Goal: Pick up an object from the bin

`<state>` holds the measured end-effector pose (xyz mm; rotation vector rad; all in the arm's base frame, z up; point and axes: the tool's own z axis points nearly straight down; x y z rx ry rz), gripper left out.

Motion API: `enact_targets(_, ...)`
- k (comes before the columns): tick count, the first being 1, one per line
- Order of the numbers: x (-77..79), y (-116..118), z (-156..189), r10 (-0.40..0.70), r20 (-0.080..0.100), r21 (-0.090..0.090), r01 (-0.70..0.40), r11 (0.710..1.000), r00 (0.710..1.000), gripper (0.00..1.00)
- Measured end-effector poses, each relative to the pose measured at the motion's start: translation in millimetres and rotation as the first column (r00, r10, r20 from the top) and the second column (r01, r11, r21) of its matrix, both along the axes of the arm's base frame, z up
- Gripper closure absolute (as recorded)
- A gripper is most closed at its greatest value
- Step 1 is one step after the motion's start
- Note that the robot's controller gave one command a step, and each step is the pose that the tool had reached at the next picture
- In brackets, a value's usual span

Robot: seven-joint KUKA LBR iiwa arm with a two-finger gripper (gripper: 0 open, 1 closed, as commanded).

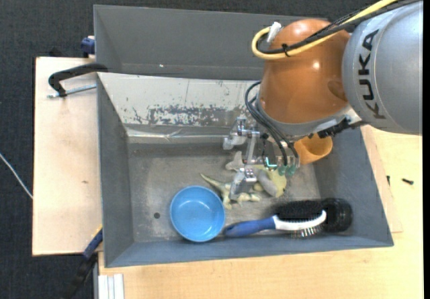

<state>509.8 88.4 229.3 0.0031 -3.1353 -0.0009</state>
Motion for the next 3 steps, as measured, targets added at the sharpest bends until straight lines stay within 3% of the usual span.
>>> enact_targets(1, -14.1, 54, -146, 0.027, 0.014, 0.002, -0.027, 1.0, 1.0, 0.0)
enact_targets(2, -18.1, 55, -128, 0.175, 0.012, 0.001, -0.175, 0.984, 0.984, 0.0)
enact_targets(3, -16.5, 49, -113, 0.19, 0.013, 0.001, -0.19, 0.982, 0.982, 0.0)
